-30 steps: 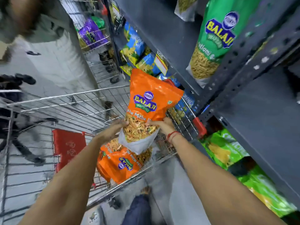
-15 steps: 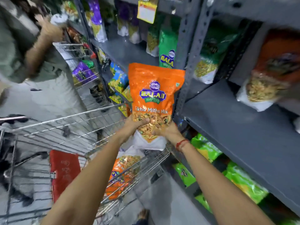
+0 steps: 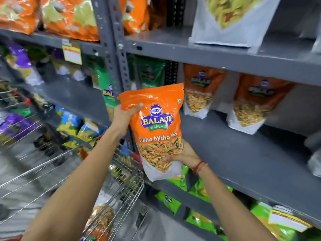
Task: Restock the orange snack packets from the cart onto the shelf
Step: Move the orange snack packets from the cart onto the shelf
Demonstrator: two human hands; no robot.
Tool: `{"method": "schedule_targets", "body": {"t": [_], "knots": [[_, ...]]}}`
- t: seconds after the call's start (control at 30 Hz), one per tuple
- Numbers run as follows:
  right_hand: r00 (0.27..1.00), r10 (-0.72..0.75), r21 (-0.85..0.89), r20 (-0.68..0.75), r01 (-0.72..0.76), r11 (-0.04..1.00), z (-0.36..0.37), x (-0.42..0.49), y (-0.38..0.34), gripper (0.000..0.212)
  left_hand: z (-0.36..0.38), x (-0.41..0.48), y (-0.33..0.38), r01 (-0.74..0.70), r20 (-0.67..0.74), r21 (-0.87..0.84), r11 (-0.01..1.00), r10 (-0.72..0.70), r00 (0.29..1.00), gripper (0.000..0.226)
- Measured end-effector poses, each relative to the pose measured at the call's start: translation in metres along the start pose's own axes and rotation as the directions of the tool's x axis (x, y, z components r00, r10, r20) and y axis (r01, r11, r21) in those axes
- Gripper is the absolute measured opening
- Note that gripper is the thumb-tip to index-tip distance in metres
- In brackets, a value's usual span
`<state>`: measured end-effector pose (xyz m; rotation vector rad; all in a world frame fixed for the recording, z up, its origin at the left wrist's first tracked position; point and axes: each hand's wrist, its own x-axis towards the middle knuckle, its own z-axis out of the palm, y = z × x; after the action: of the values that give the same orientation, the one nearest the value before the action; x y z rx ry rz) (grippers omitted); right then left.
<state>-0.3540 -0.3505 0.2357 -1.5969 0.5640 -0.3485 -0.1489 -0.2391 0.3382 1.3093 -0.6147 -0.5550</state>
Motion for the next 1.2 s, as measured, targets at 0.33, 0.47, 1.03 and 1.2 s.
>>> {"method": "schedule_targets", "body": {"t": [0.33, 0.47, 1.03, 1.2], "knots": [[0.929, -0.122, -0.052, -0.351, 0.111, 0.992, -0.082, 0.018, -0.034, 0.069, 0.078, 0.050, -0.013, 0.030, 0.359, 0.066, 0.997, -0.052, 0.932, 0.044], [0.885, -0.138, -0.052, -0.444, 0.128, 0.990, -0.095, 0.041, -0.037, 0.069, 0.077, 0.046, -0.082, 0.118, 0.529, 0.304, 0.945, -0.270, 0.804, 0.080], [0.846, 0.007, -0.321, -0.533, -0.210, 0.924, -0.142, 0.048, 0.018, 0.089, 0.142, 0.081, -0.139, 0.031, 0.505, 0.362, 0.932, -0.224, 0.833, 0.069], [0.786, 0.046, -0.283, -0.617, -0.276, 0.919, -0.149, 0.056, 0.020, 0.086, 0.160, 0.099, -0.148, 0.047, 0.515, 0.359, 0.932, -0.240, 0.823, 0.075]]}}
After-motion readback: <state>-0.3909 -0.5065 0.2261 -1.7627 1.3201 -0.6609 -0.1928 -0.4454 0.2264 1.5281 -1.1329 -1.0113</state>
